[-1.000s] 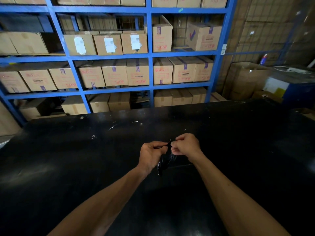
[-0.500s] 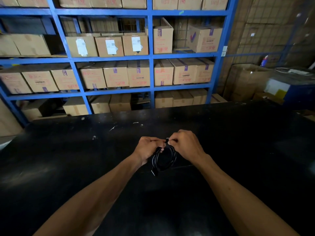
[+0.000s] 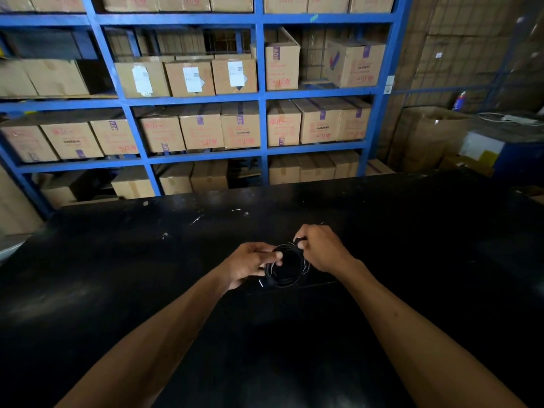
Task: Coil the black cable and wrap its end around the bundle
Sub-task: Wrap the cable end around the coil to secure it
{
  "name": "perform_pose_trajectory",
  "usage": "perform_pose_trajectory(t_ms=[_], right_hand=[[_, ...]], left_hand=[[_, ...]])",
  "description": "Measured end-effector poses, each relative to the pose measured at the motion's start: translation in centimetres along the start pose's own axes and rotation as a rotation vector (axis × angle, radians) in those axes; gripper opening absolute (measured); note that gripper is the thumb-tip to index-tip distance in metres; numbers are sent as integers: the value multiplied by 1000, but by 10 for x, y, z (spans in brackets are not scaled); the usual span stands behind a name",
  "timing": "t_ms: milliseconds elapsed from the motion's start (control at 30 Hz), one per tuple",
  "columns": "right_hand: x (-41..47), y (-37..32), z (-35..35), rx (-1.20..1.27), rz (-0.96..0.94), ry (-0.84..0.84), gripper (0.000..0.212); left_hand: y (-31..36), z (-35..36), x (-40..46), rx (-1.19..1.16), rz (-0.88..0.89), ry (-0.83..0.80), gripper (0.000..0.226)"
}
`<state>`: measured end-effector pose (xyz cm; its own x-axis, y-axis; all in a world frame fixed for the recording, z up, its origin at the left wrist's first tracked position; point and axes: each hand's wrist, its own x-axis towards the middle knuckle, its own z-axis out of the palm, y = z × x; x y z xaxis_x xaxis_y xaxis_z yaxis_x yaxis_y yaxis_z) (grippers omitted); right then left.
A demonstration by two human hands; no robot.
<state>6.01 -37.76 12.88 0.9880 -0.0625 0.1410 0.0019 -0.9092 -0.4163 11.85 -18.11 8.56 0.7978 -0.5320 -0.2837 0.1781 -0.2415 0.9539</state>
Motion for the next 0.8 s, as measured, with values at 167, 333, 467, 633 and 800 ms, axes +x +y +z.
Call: perform_pose_trajectory(t_ms=[167, 333, 467, 633, 800], right_hand=[[-6, 9, 7, 47, 88, 184, 24], [-10, 12, 22, 321, -70, 192, 25], [-13, 23, 41, 555, 44, 64, 16], [-15, 29, 67, 1162, 455, -46, 13], [-18, 35, 97, 1180, 631, -50, 37]], left_hand=[[-14, -18, 0, -102, -214, -93, 61], [-26, -22, 5, -505, -386, 7, 60], [-36, -24, 11, -465, -261, 249, 7], [-56, -30, 13, -515, -210, 308, 28], [-87, -35, 20, -447, -272, 257, 38]])
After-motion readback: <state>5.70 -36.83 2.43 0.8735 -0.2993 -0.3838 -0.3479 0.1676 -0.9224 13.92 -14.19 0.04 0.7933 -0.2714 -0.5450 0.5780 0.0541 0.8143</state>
